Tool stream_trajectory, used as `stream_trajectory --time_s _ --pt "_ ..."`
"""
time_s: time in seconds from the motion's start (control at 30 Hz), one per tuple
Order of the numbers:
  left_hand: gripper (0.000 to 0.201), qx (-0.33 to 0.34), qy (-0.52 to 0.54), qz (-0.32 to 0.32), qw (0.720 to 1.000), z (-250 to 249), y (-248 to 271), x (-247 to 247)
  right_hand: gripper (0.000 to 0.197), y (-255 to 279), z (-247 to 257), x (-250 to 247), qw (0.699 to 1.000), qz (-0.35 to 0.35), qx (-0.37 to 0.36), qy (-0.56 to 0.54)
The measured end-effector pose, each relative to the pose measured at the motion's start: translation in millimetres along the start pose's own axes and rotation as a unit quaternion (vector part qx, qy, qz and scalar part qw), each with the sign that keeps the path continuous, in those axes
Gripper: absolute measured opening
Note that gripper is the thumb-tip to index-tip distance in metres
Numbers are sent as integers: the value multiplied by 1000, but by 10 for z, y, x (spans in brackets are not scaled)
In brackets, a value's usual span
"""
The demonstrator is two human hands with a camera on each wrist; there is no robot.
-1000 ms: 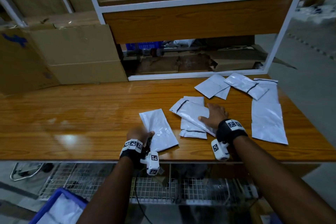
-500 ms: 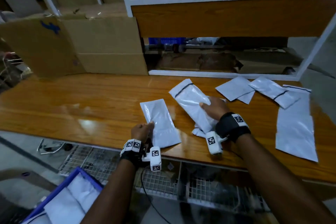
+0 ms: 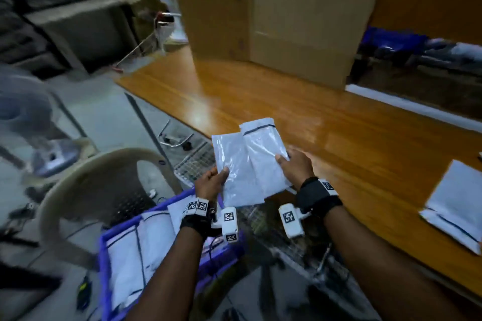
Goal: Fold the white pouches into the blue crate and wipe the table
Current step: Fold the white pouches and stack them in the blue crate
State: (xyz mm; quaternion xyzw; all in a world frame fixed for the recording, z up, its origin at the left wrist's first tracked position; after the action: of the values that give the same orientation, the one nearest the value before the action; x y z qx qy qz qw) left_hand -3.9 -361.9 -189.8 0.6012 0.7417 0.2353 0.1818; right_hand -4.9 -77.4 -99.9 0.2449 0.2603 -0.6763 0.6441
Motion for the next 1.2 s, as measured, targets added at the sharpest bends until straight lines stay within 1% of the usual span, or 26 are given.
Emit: stream_trajectory --time_s 0.07,0.17,0.23,0.33,0.4,0.47,0.57,0.67,0.77,0.83,0.87,0.9,0.97,1.0,1.07,1.1,1.13,1.17,1.2 --pt "32 -27 29 -20 999 111 -106 -486 28 -124 135 457 1000 17 -4 -15" --pt "25 -56 35 -91 994 350 -300 -1290 30 -248 324 996 999 41 -19 1" --pt "28 -71 28 -138 987 501 -375 -1785 29 -308 401 1301 999 47 -25 -7" --pt "44 -98 -93 -212 968 719 -464 -2409 31 -344 382 1782 997 71 -22 -8" --pt "52 -126 -195 -216 949 877 -559 -2647 30 -349 326 2099 996 93 -9 -5" --pt "54 -151 -274 -203 928 1034 -647 -2746 28 -351 203 2431 992 122 14 -10" --pt "59 -173 -350 -186 902 1320 -830 -2778 31 -333 -62 2922 985 167 47 4" --pt "65 -184 -374 -160 895 1538 -1009 -2647 36 -284 -392 3347 974 211 75 35" --pt "56 -195 -371 -142 897 1727 -1185 -2499 40 -222 -719 3677 963 240 104 61" --pt "48 -204 -350 -147 902 1885 -1279 -2460 43 -190 -875 3821 960 248 110 74" --pt "51 -207 -331 -162 906 1963 -1321 -2469 44 -178 -925 3873 959 250 106 80" --pt "50 -204 -304 -185 912 2008 -1336 -2494 45 -170 -953 3901 961 247 97 83" --pt "37 -195 -265 -210 921 2020 -1286 -2488 46 -147 -952 3892 968 226 78 82" --pt "38 -186 -254 -224 922 1984 -1241 -2489 46 -142 -908 3851 970 214 61 95" --pt "45 -131 -225 -249 933 1826 -1135 -2474 47 -146 -740 3726 970 185 9 155" --pt "49 -95 -234 -254 934 1743 -1101 -2451 47 -159 -625 3687 966 173 -34 187" --pt "55 -59 -267 -254 928 1673 -1091 -2415 51 -155 -519 3698 958 180 -76 210" --pt "62 -26 -319 -245 915 1615 -1093 -2353 57 -130 -427 3763 946 208 -113 222" --pt "68 -3 -378 -225 898 1565 -1108 -2260 64 -90 -376 3867 932 252 -134 225"
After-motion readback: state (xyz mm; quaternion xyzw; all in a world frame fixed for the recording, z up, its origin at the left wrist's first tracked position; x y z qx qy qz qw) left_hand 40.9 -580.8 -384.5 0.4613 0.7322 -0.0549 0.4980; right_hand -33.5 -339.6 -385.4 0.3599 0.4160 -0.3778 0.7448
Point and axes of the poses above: each hand's wrist, its own y-axis away from the middle knuckle, its own x-axis out of the palm, z = x × y, the point moved 9 cm from there along -y, towards the middle knuckle, and after that the axes turned 15 degrees about -x, right-handed, at the moved point
